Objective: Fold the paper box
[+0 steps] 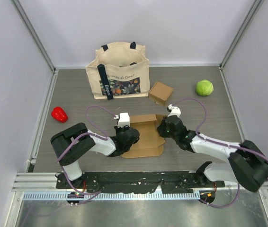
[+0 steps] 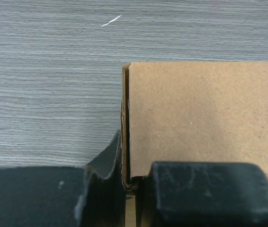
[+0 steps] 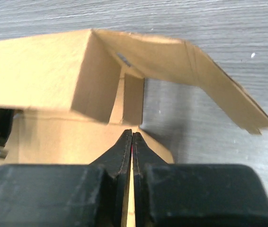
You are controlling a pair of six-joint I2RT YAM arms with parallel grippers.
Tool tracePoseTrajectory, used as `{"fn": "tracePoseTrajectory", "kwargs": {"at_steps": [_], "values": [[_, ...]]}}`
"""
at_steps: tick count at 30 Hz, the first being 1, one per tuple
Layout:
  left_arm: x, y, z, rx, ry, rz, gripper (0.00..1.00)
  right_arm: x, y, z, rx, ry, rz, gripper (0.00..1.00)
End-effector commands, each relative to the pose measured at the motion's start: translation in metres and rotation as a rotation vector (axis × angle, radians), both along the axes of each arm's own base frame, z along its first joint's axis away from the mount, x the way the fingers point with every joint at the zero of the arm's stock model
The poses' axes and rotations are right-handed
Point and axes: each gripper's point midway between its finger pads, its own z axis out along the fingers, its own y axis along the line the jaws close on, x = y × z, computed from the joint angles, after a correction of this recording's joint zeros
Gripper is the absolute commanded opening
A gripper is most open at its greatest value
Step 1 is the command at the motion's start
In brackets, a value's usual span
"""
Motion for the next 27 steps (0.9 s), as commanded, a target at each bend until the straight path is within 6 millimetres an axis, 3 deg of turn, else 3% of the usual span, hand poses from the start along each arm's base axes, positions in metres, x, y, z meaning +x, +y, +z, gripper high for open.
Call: {"fn": "tracePoseTrajectory", "kwargs": {"at_steps": [1, 4, 6, 10, 14, 17, 20, 22, 24, 25, 27], "values": [[0.005, -0.001, 0.015, -0.040, -0.046, 0.037, 0.00, -0.030, -0.011, 0.003, 0.013, 0.011, 0.043, 0.09], [0.005, -0.001, 0.015, -0.043, -0.046, 0.041, 0.00, -0.039, -0.013, -0.012, 0.036, 0.037, 0.036, 0.04], [0.005, -0.001, 0.015, -0.046, -0.045, 0.040, 0.00, -0.038, -0.027, -0.022, -0.007, 0.043, -0.030, 0.01], [0.005, -0.001, 0.016, -0.045, -0.046, 0.041, 0.00, -0.036, -0.035, -0.029, -0.026, 0.050, -0.079, 0.01], [0.005, -0.001, 0.015, -0.043, -0.046, 0.043, 0.00, -0.047, -0.048, -0.055, -0.053, 0.151, -0.177, 0.01], [0.005, -0.001, 0.015, -0.046, -0.047, 0.045, 0.00, -0.056, -0.041, -0.066, -0.016, 0.199, -0.169, 0.01], [0.005, -0.001, 0.015, -0.043, -0.046, 0.043, 0.00, -0.053, -0.035, -0.051, -0.026, 0.178, -0.150, 0.01], [0.005, 0.000, 0.015, -0.039, -0.045, 0.043, 0.00, -0.046, -0.035, -0.025, -0.024, 0.138, -0.149, 0.04], [0.005, 0.001, 0.018, -0.039, -0.052, 0.046, 0.00, -0.038, -0.037, -0.003, -0.024, 0.095, -0.151, 0.09], [0.005, 0.001, 0.018, -0.040, -0.054, 0.045, 0.00, -0.033, -0.038, 0.014, -0.015, 0.075, -0.152, 0.16], [0.005, 0.002, 0.020, -0.044, -0.062, 0.046, 0.00, -0.028, -0.044, 0.028, -0.011, 0.065, -0.157, 0.27]]}}
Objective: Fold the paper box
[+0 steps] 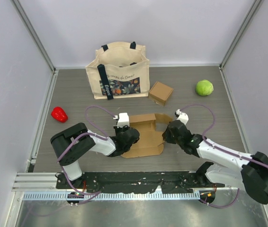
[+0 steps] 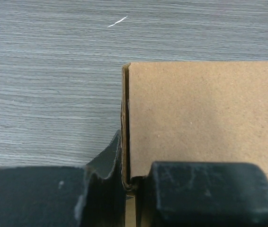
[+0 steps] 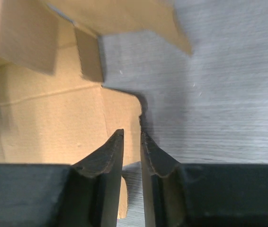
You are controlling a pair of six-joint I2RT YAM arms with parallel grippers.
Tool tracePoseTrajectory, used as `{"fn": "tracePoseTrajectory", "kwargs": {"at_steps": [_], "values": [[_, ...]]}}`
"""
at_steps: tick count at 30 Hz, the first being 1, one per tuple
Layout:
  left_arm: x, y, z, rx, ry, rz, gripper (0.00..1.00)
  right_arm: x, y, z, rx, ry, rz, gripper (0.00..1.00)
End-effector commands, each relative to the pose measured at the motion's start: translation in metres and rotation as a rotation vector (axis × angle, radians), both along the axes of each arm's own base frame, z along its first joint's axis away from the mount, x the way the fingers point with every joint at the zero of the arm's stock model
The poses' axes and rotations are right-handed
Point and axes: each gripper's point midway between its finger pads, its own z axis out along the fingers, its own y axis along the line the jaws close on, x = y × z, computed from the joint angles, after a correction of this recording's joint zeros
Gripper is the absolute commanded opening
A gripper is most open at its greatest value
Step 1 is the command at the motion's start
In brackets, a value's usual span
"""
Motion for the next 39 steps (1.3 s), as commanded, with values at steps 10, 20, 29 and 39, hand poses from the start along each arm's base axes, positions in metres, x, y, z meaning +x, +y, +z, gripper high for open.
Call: {"fn": "tracePoseTrajectory", "kwargs": {"at_steps": [10, 20, 29, 39], "values": [[0.005, -0.001, 0.018, -0.037, -0.064, 0.029, 0.00, 0.050, -0.050, 0.080, -0.096, -0.070, -0.011, 0.64], [0.003, 0.000, 0.016, -0.045, -0.064, 0.019, 0.00, 0.091, -0.011, 0.061, -0.151, -0.132, 0.238, 0.48], [0.005, -0.004, 0.015, -0.043, -0.063, 0.009, 0.00, 0.070, 0.024, 0.076, -0.136, -0.066, 0.183, 0.01], [0.005, -0.003, 0.016, -0.041, -0.064, 0.011, 0.00, 0.043, 0.039, 0.058, -0.054, 0.045, 0.098, 0.01]]}}
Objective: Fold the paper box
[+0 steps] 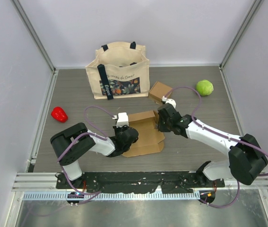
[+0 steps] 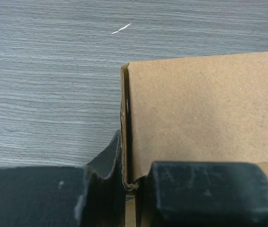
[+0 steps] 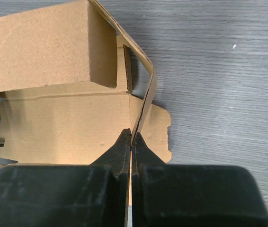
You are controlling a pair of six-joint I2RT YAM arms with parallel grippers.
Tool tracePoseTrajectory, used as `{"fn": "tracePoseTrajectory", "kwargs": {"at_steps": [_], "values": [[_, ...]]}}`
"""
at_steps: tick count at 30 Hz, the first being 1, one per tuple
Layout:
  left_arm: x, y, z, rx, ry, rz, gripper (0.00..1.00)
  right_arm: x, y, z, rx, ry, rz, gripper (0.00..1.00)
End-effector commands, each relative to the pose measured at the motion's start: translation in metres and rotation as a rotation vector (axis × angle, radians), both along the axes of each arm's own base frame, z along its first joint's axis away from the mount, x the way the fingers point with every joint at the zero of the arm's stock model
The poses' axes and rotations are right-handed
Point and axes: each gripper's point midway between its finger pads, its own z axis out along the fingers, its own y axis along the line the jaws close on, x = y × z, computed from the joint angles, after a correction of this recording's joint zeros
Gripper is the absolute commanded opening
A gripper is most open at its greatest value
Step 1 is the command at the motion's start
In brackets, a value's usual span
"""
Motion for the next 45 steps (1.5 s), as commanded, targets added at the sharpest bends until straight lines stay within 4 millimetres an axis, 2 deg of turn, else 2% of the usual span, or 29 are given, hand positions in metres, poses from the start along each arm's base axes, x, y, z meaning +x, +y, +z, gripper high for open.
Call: {"fn": "tracePoseTrajectory", "kwargs": {"at_steps": [1, 3, 8, 11, 12, 14, 19, 20, 22, 23, 25, 26, 28, 29, 31, 32, 34, 36, 37, 39, 40, 42, 45], "values": [[0.003, -0.005, 0.012, -0.037, -0.038, 0.010, 0.00, 0.004, 0.015, 0.006, 0.134, -0.017, -0.087, 0.01], [0.004, -0.006, 0.012, -0.039, -0.038, 0.009, 0.00, 0.000, 0.024, -0.004, 0.185, -0.003, -0.088, 0.01], [0.004, -0.007, 0.013, -0.040, -0.036, 0.005, 0.00, -0.009, 0.045, -0.013, 0.187, -0.039, -0.041, 0.01], [0.004, -0.007, 0.013, -0.041, -0.037, 0.007, 0.00, -0.010, 0.064, -0.017, 0.227, -0.057, 0.038, 0.01], [0.004, -0.007, 0.013, -0.040, -0.037, 0.007, 0.00, -0.008, 0.076, -0.011, 0.265, -0.083, 0.072, 0.01], [0.004, -0.007, 0.012, -0.040, -0.036, 0.005, 0.00, -0.012, 0.086, -0.017, 0.271, -0.062, 0.135, 0.01], [0.003, -0.005, 0.013, -0.041, -0.037, 0.007, 0.00, -0.021, 0.087, 0.007, 0.246, -0.106, 0.279, 0.33], [0.002, -0.004, 0.012, -0.038, -0.034, 0.006, 0.00, -0.033, 0.085, 0.021, 0.270, -0.107, 0.324, 0.35], [0.002, -0.003, 0.012, -0.037, -0.034, 0.007, 0.00, -0.038, 0.077, 0.037, 0.276, -0.136, 0.330, 0.40], [0.002, -0.004, 0.012, -0.039, -0.034, 0.006, 0.00, -0.042, 0.069, 0.058, 0.295, -0.178, 0.323, 0.43], [0.003, -0.005, 0.012, -0.035, -0.033, 0.003, 0.00, -0.034, 0.050, 0.080, 0.267, -0.253, 0.250, 0.50], [0.003, -0.006, 0.012, -0.036, -0.034, 0.003, 0.00, -0.023, 0.026, 0.094, 0.215, -0.296, 0.139, 0.53], [0.003, -0.005, 0.012, -0.032, -0.033, 0.004, 0.00, -0.010, -0.002, 0.104, 0.163, -0.319, 0.028, 0.57], [0.003, -0.006, 0.012, -0.035, -0.033, 0.002, 0.00, 0.003, -0.032, 0.106, 0.114, -0.311, -0.089, 0.57], [0.003, -0.006, 0.012, -0.034, -0.032, 0.001, 0.00, 0.019, -0.065, 0.098, 0.063, -0.282, -0.197, 0.57], [0.003, -0.006, 0.012, -0.032, -0.032, 0.003, 0.00, 0.031, -0.092, 0.090, 0.037, -0.260, -0.279, 0.57], [0.003, -0.006, 0.012, -0.032, -0.032, 0.003, 0.00, 0.039, -0.107, 0.064, -0.033, -0.194, -0.274, 0.57], [0.003, -0.006, 0.011, -0.031, -0.032, 0.003, 0.00, 0.042, -0.119, 0.047, -0.113, -0.145, -0.257, 0.57], [0.003, -0.006, 0.011, -0.031, -0.032, 0.003, 0.00, 0.042, -0.117, 0.033, -0.135, -0.097, -0.230, 0.57], [0.003, -0.006, 0.011, -0.030, -0.030, 0.001, 0.00, 0.040, -0.109, 0.018, -0.126, -0.061, -0.173, 0.57], [0.004, -0.007, 0.011, -0.033, -0.032, 0.001, 0.00, 0.036, -0.097, 0.008, -0.096, -0.018, -0.110, 0.57], [0.003, -0.007, 0.010, -0.027, -0.030, 0.000, 0.00, 0.032, -0.085, 0.000, -0.071, 0.004, -0.055, 0.57], [0.004, -0.007, 0.010, -0.021, -0.028, -0.001, 0.00, 0.029, -0.052, -0.005, -0.049, -0.060, 0.087, 0.56]]}}
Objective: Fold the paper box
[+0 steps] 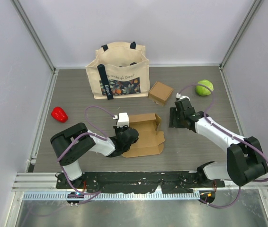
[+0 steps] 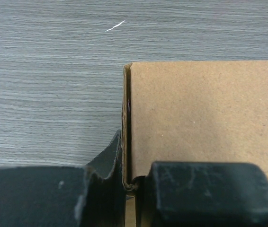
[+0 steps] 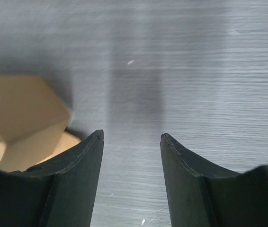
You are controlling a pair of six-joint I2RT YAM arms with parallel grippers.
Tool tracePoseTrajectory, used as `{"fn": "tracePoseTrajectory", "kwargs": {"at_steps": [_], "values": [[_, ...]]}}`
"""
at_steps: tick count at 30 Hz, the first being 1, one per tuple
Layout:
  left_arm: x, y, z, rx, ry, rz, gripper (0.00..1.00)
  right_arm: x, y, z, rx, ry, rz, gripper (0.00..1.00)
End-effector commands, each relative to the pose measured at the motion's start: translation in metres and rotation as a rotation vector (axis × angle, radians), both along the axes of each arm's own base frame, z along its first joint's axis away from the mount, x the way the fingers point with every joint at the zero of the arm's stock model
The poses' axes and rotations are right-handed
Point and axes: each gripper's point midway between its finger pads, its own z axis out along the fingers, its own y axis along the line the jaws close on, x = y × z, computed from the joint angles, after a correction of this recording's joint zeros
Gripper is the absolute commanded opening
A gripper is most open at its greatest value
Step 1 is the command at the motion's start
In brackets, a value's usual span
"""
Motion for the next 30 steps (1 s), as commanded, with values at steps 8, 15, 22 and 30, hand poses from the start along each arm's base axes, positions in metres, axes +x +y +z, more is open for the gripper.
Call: {"fn": "tracePoseTrajectory", "kwargs": {"at_steps": [8, 15, 22, 30], "values": [[0.006, -0.006, 0.013, -0.008, -0.034, 0.007, 0.00, 0.015, 0.086, 0.016, 0.111, -0.372, 0.331, 0.54], [0.008, -0.010, 0.017, 0.006, -0.039, -0.012, 0.00, 0.012, 0.105, 0.032, 0.125, -0.535, 0.423, 0.54], [0.007, -0.015, 0.010, -0.011, -0.021, -0.031, 0.00, 0.012, 0.110, 0.039, 0.124, -0.638, 0.438, 0.47], [0.003, -0.012, 0.007, -0.005, -0.007, -0.040, 0.00, 0.012, 0.118, 0.018, 0.074, -0.704, 0.384, 0.39]]}}
